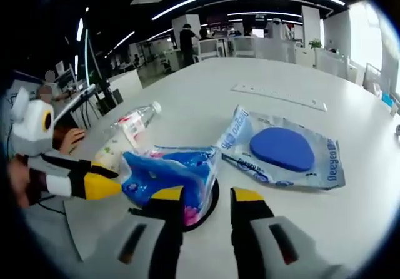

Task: Arrange the tabletop items into an orderly group along one side of the table until the central work area is clear of visible clutter.

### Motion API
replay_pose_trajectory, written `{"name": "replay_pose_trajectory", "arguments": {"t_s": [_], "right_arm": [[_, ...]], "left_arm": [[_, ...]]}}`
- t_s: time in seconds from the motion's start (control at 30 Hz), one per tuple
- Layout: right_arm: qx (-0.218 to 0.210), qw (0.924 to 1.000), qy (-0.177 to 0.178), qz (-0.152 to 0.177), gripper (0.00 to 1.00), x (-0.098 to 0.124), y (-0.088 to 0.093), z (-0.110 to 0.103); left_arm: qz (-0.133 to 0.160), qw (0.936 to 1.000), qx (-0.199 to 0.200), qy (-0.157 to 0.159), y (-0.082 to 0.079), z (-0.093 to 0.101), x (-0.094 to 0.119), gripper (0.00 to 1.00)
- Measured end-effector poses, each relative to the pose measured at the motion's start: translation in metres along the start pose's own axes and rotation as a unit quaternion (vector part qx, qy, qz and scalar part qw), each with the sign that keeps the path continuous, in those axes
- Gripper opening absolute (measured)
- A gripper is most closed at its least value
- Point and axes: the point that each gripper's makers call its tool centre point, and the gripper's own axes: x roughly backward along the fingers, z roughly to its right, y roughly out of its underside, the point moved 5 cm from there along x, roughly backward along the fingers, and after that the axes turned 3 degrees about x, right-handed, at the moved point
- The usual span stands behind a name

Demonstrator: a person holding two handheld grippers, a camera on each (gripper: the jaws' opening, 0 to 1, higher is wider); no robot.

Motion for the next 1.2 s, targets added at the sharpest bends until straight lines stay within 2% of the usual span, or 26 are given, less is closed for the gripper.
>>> {"name": "replay_pose_trajectory", "arguments": {"t_s": [0.23,0.37,0.4,0.63,0.73,1.0,1.2], "right_arm": [[-0.002,1.0000,0.002,-0.004,0.25,-0.003,0.001,0.002],[0.001,1.0000,0.006,-0.005,0.21,-0.004,0.001,0.003],[0.000,1.0000,0.008,-0.006,0.20,-0.004,0.001,0.004],[0.001,0.9999,0.011,-0.011,0.16,-0.007,0.003,0.006],[0.002,0.9999,0.011,-0.013,0.14,-0.008,0.004,0.006],[-0.001,0.9998,0.011,-0.014,0.03,-0.010,0.004,0.006],[0.002,0.9998,0.010,-0.014,0.02,-0.010,0.004,0.006]], "left_arm": [[0.009,0.9993,0.034,-0.009,0.000,-0.005,-0.005,0.26],[0.012,0.9984,0.053,-0.015,0.001,-0.009,-0.005,0.21],[0.020,0.9976,0.065,-0.013,0.000,-0.009,-0.006,0.20],[0.022,0.9962,0.082,-0.020,0.004,-0.011,-0.009,0.18],[0.027,0.9942,0.102,-0.021,0.004,-0.013,-0.010,0.16],[0.024,0.9947,0.097,-0.025,0.007,-0.012,-0.014,0.04],[0.026,0.9957,0.086,-0.024,0.006,-0.010,-0.017,0.00]]}}
